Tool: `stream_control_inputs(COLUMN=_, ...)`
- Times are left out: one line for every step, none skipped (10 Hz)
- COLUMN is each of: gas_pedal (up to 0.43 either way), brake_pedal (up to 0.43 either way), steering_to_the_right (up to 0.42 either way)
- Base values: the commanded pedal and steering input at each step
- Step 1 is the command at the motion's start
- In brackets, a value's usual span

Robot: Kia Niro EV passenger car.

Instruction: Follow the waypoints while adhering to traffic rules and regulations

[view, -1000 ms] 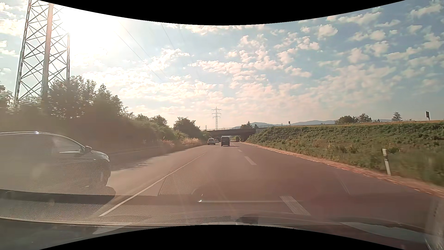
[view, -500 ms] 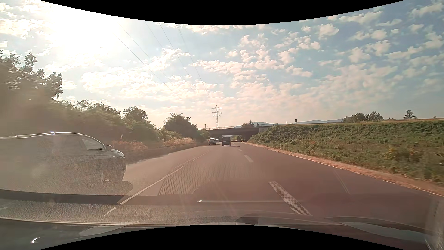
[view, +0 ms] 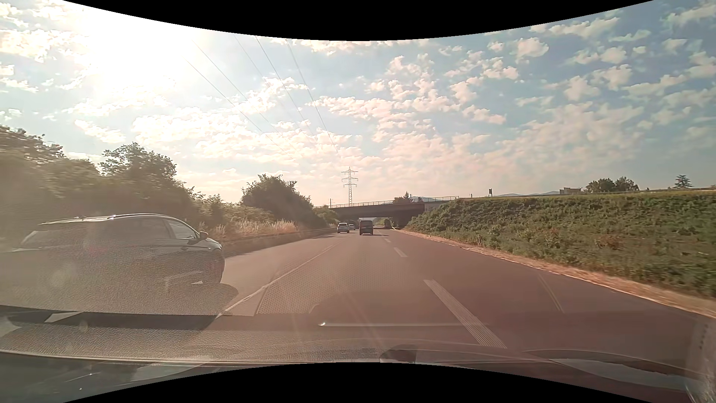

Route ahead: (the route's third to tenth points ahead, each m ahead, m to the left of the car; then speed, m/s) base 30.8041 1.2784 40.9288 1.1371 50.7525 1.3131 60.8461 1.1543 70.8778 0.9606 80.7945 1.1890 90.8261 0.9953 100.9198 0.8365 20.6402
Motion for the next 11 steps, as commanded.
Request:
stream_control_inputs(gas_pedal=0.118, brake_pedal=0.000, steering_to_the_right=0.000)
stream_control_inputs(gas_pedal=0.118, brake_pedal=0.000, steering_to_the_right=0.000)
stream_control_inputs(gas_pedal=0.118, brake_pedal=0.000, steering_to_the_right=0.000)
stream_control_inputs(gas_pedal=0.118, brake_pedal=0.000, steering_to_the_right=0.000)
stream_control_inputs(gas_pedal=0.130, brake_pedal=0.000, steering_to_the_right=0.000)
stream_control_inputs(gas_pedal=0.130, brake_pedal=0.000, steering_to_the_right=0.000)
stream_control_inputs(gas_pedal=0.130, brake_pedal=0.000, steering_to_the_right=0.000)
stream_control_inputs(gas_pedal=0.138, brake_pedal=0.000, steering_to_the_right=0.000)
stream_control_inputs(gas_pedal=0.138, brake_pedal=0.000, steering_to_the_right=0.000)
stream_control_inputs(gas_pedal=0.150, brake_pedal=0.000, steering_to_the_right=0.000)
stream_control_inputs(gas_pedal=0.150, brake_pedal=0.000, steering_to_the_right=0.000)
